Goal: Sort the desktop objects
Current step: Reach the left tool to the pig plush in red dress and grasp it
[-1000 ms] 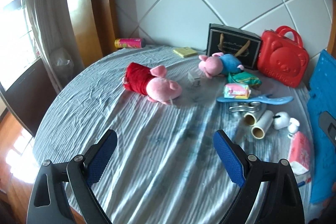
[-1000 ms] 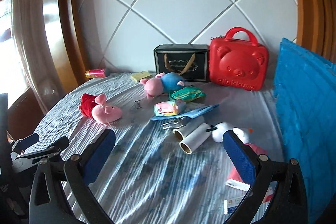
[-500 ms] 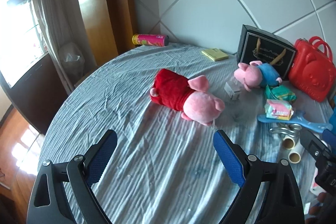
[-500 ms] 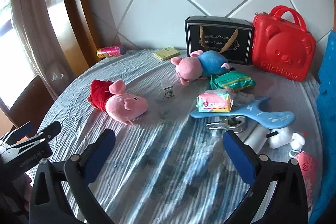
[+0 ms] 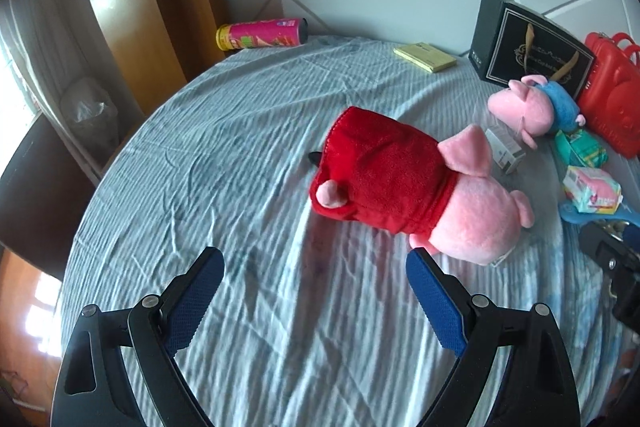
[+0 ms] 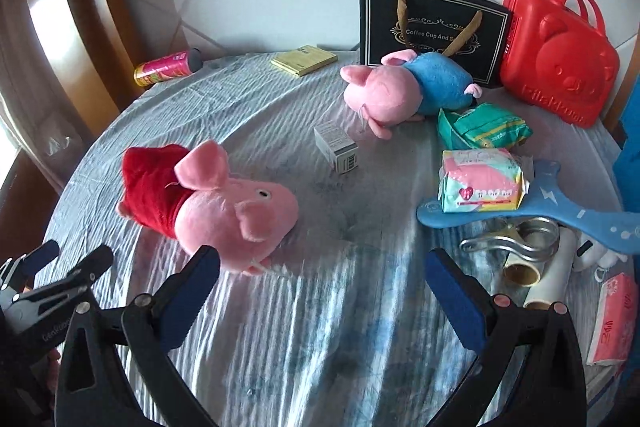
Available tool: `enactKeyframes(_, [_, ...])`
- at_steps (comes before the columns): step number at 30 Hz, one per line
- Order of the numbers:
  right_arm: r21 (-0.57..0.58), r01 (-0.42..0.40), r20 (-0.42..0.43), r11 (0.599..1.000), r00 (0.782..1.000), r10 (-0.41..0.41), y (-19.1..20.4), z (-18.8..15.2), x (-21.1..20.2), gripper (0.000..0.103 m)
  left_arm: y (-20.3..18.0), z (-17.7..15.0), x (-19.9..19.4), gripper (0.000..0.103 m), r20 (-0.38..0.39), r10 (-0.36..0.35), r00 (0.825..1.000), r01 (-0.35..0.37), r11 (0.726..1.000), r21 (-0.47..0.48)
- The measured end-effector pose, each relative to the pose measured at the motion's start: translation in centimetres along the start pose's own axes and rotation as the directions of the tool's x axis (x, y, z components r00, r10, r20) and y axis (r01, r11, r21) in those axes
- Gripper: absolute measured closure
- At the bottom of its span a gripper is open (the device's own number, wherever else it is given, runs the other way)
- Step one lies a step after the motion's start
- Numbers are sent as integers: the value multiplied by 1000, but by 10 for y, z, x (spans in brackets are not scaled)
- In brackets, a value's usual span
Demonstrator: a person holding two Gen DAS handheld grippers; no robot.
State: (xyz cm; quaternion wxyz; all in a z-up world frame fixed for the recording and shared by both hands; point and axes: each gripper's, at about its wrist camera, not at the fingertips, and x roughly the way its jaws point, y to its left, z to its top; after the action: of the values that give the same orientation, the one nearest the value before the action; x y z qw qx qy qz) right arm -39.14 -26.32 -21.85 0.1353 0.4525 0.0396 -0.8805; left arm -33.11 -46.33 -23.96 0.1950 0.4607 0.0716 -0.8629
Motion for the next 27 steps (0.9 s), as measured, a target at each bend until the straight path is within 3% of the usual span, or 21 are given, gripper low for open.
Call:
enactKeyframes(8, [-48, 90, -56, 995, 994, -93, -8, 42, 76, 0, -23, 13, 50, 10, -68, -54, 996, 55, 998, 10])
enactKeyframes(12, [-82, 97, -102, 992, 989, -105, -10, 48, 116, 0, -29, 21, 67, 10, -69, -19, 997, 22, 999, 33])
enactKeyframes(16, [-87, -33, -175, 996, 984, 17, -5, 47, 140, 0, -20, 33, 78, 10, -61, 25, 998, -23, 1000, 21])
enactKeyframes(21, [-168, -109, -244, 980, 967, 66, 24, 26, 127, 0, 2, 43, 77, 11, -37, 94, 995, -95, 995, -34])
enactKeyframes(24, [-181, -229, -290, 956, 942, 170, 51, 4, 113, 0, 21, 45, 59, 11, -12, 100, 995, -100, 991, -85])
enactKeyframes(27, [-170, -334, -315, 927, 910, 270, 80, -18, 102, 0, 31, 41, 37, 11, 2, 62, 998, -62, 993, -101])
